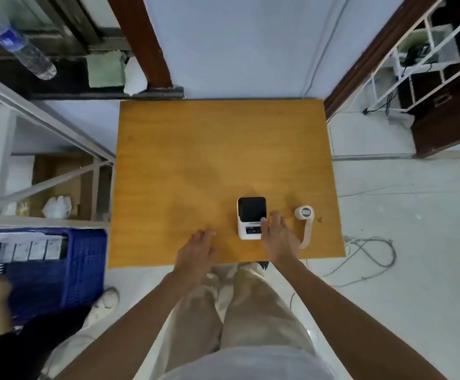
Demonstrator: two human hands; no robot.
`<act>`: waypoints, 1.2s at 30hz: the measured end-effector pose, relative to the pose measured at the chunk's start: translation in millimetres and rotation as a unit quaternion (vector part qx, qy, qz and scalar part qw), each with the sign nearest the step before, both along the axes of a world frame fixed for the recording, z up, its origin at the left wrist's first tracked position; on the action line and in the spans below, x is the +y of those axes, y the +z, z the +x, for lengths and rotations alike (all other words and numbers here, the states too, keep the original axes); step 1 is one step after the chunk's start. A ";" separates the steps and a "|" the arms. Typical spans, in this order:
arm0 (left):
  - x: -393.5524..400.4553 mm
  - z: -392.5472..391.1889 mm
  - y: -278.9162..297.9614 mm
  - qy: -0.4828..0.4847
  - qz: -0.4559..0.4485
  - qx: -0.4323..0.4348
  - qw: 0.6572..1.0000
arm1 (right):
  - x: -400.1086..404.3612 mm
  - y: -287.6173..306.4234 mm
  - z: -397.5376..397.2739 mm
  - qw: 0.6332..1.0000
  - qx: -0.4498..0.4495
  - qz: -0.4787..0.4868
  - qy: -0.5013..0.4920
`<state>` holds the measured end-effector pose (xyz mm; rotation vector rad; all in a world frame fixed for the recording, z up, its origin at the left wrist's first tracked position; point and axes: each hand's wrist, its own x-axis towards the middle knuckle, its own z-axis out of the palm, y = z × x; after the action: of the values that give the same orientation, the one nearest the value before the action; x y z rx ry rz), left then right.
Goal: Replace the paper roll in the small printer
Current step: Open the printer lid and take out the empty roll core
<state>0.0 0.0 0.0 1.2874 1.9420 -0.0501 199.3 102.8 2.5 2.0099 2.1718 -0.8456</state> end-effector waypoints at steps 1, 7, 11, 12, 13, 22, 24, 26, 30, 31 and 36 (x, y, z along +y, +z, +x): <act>8.8 4.5 -5.3 -0.004 0.032 0.004 0.999 | 4.2 -6.4 -3.2 1.000 0.000 -0.010 -0.012; 49.4 38.5 -53.9 0.029 0.227 -0.058 0.972 | 9.2 -55.2 5.1 0.997 0.066 0.033 -0.038; 61.5 42.4 -89.1 0.021 0.310 -0.050 0.949 | 14.3 -86.1 7.8 0.988 0.116 0.101 -0.028; 60.2 42.3 -95.6 0.027 0.330 -0.048 0.942 | 14.3 -94.0 9.0 0.983 0.129 0.132 -0.020; 58.1 42.8 -100.3 0.032 0.345 -0.044 0.937 | 13.9 -100.1 10.4 0.976 0.149 0.159 -0.018; 57.1 45.9 -117.2 0.031 0.386 -0.028 0.922 | 15.3 -124.4 22.9 0.940 0.262 0.216 -0.011; 55.6 53.1 -121.2 0.022 0.401 0.003 0.916 | 14.0 -127.2 25.8 0.940 0.258 0.224 0.000; 54.0 59.3 -125.7 0.030 0.421 0.058 0.905 | 13.1 -129.1 27.1 0.938 0.232 0.256 0.022; 52.3 64.2 -129.4 0.029 0.439 0.120 0.890 | 14.4 -130.2 29.3 0.937 0.238 0.255 0.036; 51.1 64.1 -129.1 0.022 0.441 0.123 0.889 | 14.7 -129.2 31.4 0.934 0.260 0.241 0.041; 34.4 71.6 -117.2 0.036 0.414 0.027 0.909 | 7.8 -123.7 41.0 0.921 0.308 0.233 0.055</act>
<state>71.6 34.4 -117.2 1.7342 2.1332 0.8708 240.3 110.6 -121.2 1.9494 3.0529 -1.1563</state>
